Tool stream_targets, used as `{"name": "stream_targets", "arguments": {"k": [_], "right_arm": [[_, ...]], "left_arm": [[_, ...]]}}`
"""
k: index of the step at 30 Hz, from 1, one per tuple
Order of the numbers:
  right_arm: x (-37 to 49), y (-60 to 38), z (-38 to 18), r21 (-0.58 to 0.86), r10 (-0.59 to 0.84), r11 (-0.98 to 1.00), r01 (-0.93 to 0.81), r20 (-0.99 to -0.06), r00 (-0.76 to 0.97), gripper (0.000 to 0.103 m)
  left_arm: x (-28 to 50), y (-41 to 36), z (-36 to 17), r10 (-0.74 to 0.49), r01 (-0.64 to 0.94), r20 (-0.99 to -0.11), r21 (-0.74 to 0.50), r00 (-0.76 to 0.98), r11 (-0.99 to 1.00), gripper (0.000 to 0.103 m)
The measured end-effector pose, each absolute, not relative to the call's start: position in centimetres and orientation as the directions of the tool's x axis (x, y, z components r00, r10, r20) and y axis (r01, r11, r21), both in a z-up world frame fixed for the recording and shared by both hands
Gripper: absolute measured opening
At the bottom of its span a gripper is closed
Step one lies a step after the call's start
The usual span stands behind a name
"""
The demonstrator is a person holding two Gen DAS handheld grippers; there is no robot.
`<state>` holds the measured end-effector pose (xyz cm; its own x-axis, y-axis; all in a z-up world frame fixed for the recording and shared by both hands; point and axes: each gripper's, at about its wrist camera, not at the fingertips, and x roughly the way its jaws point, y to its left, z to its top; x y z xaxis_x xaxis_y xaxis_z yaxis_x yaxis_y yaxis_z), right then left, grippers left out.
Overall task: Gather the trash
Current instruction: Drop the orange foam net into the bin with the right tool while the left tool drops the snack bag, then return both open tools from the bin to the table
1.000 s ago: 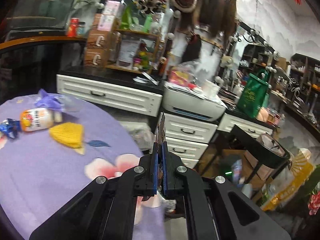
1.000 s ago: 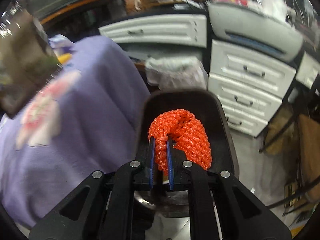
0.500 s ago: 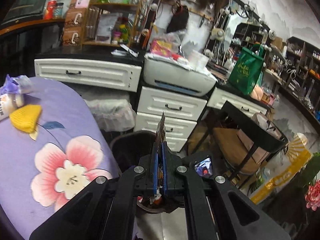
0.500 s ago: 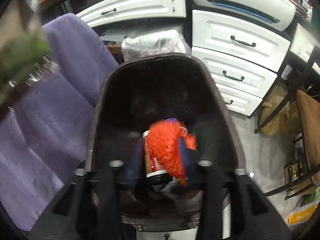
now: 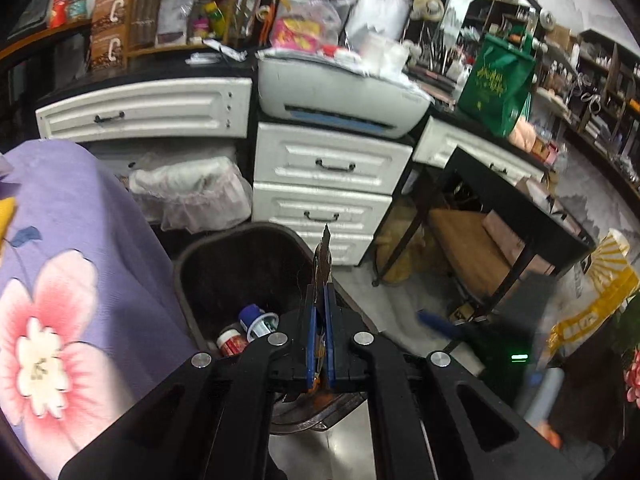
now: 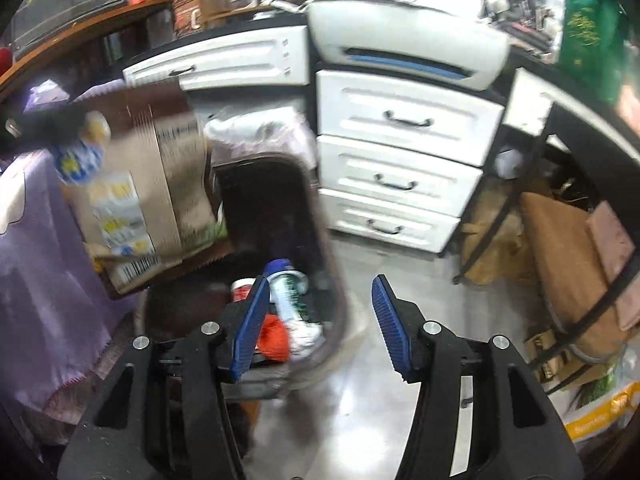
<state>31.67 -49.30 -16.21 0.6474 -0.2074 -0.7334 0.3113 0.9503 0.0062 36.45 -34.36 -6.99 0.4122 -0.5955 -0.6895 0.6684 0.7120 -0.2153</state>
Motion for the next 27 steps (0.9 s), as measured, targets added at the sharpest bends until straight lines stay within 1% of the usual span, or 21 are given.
{"name": "stream_targets", "arguments": {"k": [9, 17, 20, 22, 23, 24, 27], "right_arm": [[27.2, -52.2, -14.7, 0.057, -0.241, 0.918, 0.393, -0.708, 0.664, 0.054], [26.1, -52.2, -13.7, 0.063, -0.251, 0.914, 0.401, -0.688, 0.681, 0.054], [25.8, -52.0, -13.1, 0.071, -0.250, 0.914, 0.400, -0.678, 0.692, 0.054], [25.8, -52.0, -12.7, 0.074, -0.248, 0.915, 0.397, -0.672, 0.698, 0.054], [25.8, -51.8, -12.6, 0.073, -0.250, 0.915, 0.396, -0.669, 0.700, 0.054], [25.7, -51.6, -12.3, 0.073, -0.252, 0.916, 0.396, -0.664, 0.704, 0.054], [25.4, -51.3, -11.6, 0.075, -0.262, 0.913, 0.400, -0.644, 0.719, 0.054]], "left_arm": [[37.6, -37.2, -11.0, -0.523, 0.657, -0.759, -0.171, 0.387, 0.734, 0.004], [38.5, -38.6, -13.9, -0.478, 0.647, -0.802, -0.155, 0.359, 0.747, 0.004], [38.6, -38.9, -14.3, -0.476, 0.653, -0.810, -0.158, 0.342, 0.740, 0.007], [38.6, -39.0, -14.4, -0.472, 0.650, -0.812, -0.159, 0.342, 0.743, 0.026], [38.5, -38.9, -14.3, -0.477, 0.646, -0.808, -0.163, 0.346, 0.745, 0.048], [38.3, -38.5, -13.9, -0.486, 0.638, -0.796, -0.170, 0.360, 0.751, 0.063], [37.9, -38.0, -13.2, -0.514, 0.631, -0.781, -0.205, 0.356, 0.748, 0.066]]}}
